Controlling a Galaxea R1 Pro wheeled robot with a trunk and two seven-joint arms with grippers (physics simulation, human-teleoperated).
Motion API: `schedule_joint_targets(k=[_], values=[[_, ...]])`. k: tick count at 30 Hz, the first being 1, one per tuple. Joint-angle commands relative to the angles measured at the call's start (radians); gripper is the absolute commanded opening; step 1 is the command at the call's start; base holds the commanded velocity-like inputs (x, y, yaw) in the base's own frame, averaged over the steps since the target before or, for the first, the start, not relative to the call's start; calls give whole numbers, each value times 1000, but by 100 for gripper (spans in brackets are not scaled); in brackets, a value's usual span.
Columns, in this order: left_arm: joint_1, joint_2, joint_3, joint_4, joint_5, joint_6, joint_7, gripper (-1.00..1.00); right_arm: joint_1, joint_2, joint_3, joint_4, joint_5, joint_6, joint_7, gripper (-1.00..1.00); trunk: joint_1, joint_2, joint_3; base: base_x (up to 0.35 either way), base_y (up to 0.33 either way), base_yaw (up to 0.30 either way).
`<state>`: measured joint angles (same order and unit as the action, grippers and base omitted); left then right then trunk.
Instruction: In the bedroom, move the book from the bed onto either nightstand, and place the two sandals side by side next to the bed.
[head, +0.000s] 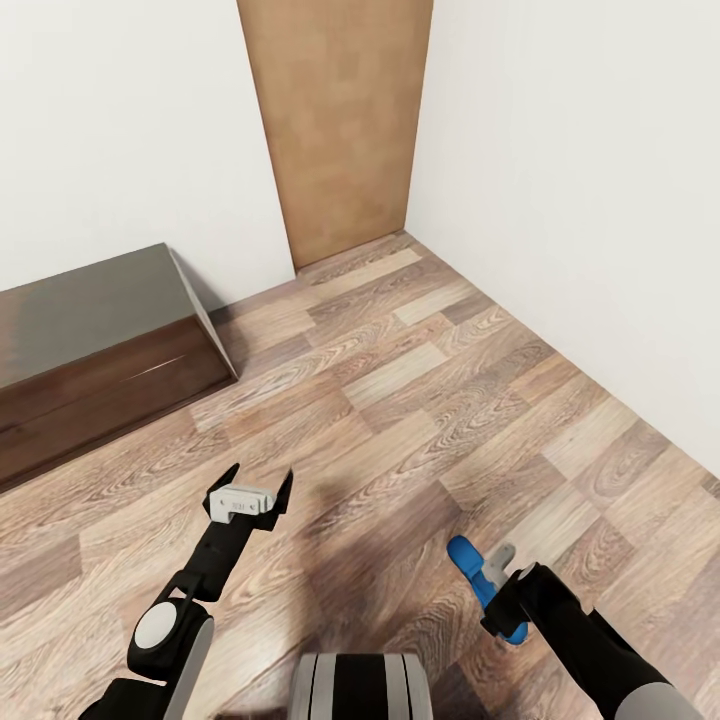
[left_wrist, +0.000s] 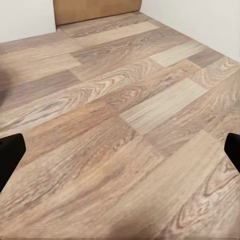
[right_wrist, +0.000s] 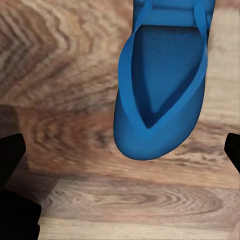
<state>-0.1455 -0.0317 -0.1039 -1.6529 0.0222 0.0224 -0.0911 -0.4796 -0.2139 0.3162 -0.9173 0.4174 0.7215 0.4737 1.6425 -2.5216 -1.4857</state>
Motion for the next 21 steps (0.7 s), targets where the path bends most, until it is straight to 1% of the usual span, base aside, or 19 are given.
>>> schedule_joint_targets(k=[1,14,21], values=[[0,-1,1,-1,2,3,-4,100,-1,-1,2,-2,11,2,8,100,0,-1,-5,0,0,0],[0,-1,-3,-1,0,6,-4,100,-1,-4,-3,-5,11,2,8,100,6,-4,-55,0,0,0],[0,-1,-3,0,-1,6,-4,100,-1,-4,-3,-7,11,2,7,100,6,-4,-55,0,0,0]])
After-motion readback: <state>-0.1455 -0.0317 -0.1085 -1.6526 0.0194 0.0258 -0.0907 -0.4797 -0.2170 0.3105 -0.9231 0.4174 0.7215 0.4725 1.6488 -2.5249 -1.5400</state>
